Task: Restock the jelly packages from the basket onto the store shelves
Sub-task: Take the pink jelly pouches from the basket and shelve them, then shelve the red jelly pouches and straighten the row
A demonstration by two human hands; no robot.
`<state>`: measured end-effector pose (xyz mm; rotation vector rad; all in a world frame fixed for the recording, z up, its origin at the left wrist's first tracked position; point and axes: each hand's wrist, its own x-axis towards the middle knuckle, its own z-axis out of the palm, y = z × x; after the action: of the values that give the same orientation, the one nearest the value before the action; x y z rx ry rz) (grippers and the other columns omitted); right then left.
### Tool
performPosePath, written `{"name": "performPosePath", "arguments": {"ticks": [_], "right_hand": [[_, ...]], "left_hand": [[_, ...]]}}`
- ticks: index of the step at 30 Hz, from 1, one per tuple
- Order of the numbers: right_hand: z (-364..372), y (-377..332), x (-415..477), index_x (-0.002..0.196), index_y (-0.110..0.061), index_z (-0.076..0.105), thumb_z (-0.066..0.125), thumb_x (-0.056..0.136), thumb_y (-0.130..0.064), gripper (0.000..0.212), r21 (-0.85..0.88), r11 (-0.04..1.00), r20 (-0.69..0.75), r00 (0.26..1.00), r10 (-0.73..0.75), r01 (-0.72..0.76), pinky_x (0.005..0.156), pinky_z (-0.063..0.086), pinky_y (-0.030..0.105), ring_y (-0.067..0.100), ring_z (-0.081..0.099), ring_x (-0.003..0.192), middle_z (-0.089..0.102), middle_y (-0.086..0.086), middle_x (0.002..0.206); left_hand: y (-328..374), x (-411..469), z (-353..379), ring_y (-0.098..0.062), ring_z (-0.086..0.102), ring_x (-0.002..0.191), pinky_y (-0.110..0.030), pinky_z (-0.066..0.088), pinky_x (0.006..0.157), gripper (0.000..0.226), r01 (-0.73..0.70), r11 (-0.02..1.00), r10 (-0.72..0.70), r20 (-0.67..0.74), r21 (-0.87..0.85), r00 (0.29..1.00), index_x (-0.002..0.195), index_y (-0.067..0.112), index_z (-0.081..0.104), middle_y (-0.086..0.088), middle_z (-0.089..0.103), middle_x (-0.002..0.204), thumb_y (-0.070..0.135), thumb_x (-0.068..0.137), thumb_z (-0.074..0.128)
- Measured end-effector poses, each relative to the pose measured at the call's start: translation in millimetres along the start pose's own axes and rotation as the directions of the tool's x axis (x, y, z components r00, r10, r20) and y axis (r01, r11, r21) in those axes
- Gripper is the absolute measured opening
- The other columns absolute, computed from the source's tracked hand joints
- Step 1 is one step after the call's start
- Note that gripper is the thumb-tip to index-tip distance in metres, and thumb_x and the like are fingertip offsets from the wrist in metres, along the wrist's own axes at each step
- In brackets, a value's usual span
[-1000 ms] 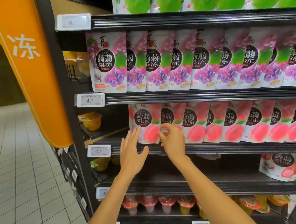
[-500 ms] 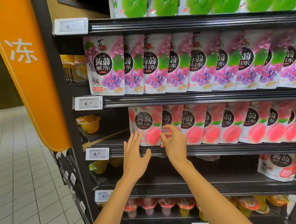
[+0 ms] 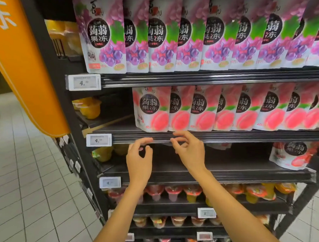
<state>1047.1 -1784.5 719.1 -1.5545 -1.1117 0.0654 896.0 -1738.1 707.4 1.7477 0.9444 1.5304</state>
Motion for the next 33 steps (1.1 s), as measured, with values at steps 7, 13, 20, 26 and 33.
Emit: {"name": "performPosePath", "arguments": {"ticks": [7,13,20,26,33], "right_hand": [[-11.1,75.6,-74.2,0.087,-0.039,0.068,0.061,0.091,-0.042,0.009,0.016,0.969,0.182,0.953,0.242,-0.248,0.070,0.059,0.047,0.010,0.071,0.072,0.073,-0.010,0.073],[-20.7,165.4,-160.9,0.085,-0.014,0.073,0.062,0.095,-0.024,0.017,-0.117,0.836,0.315,0.778,0.543,-0.536,0.077,0.057,0.052,0.028,0.070,0.076,0.072,0.008,0.075],[-16.7,287.5,-273.8,0.088,-0.001,0.072,0.063,0.094,-0.015,0.018,-0.369,0.580,0.349,0.470,0.811,-0.726,0.080,0.053,0.018,0.029,0.068,0.088,0.073,0.016,0.091],[1.9,390.7,-367.4,0.087,-0.016,0.068,0.064,0.092,-0.005,0.013,-0.427,0.436,0.355,0.297,0.887,-0.792,0.078,0.055,0.040,0.028,0.067,0.080,0.071,0.013,0.090],[66.7,512.6,-486.0,0.104,-0.006,0.071,0.058,0.096,-0.010,0.016,-0.601,0.355,0.422,0.094,0.902,-0.716,0.063,0.051,0.011,0.016,0.063,0.078,0.071,0.013,0.101]], "left_hand": [[-61.5,-70.4,3.6,-0.002,0.065,0.086,-0.015,0.050,0.078,0.018,0.307,0.952,-0.301,0.163,-0.010,0.939,0.092,0.012,0.070,0.007,0.072,0.091,0.002,0.093,0.055],[-142.0,-176.1,11.2,-0.007,0.064,0.073,-0.020,0.052,0.070,0.019,0.643,0.762,-0.641,0.224,0.074,0.734,0.087,0.010,0.069,-0.005,0.070,0.089,-0.002,0.092,0.056],[-242.6,-323.2,11.2,-0.018,0.065,0.081,-0.035,0.052,0.074,0.014,0.856,0.461,-0.882,0.226,0.235,0.413,0.093,0.003,0.068,-0.016,0.068,0.088,-0.003,0.095,0.055],[-340.9,-423.4,14.4,-0.026,0.062,0.091,-0.034,0.054,0.080,0.026,0.894,0.253,-0.958,0.221,0.370,0.180,0.080,0.024,0.064,-0.009,0.067,0.088,0.003,0.093,0.058],[-464.2,-534.3,12.0,-0.027,0.064,0.075,-0.044,0.052,0.077,0.034,0.876,0.056,-0.994,0.112,0.480,0.003,0.064,0.023,0.062,-0.015,0.070,0.078,0.005,0.092,0.055]]}}
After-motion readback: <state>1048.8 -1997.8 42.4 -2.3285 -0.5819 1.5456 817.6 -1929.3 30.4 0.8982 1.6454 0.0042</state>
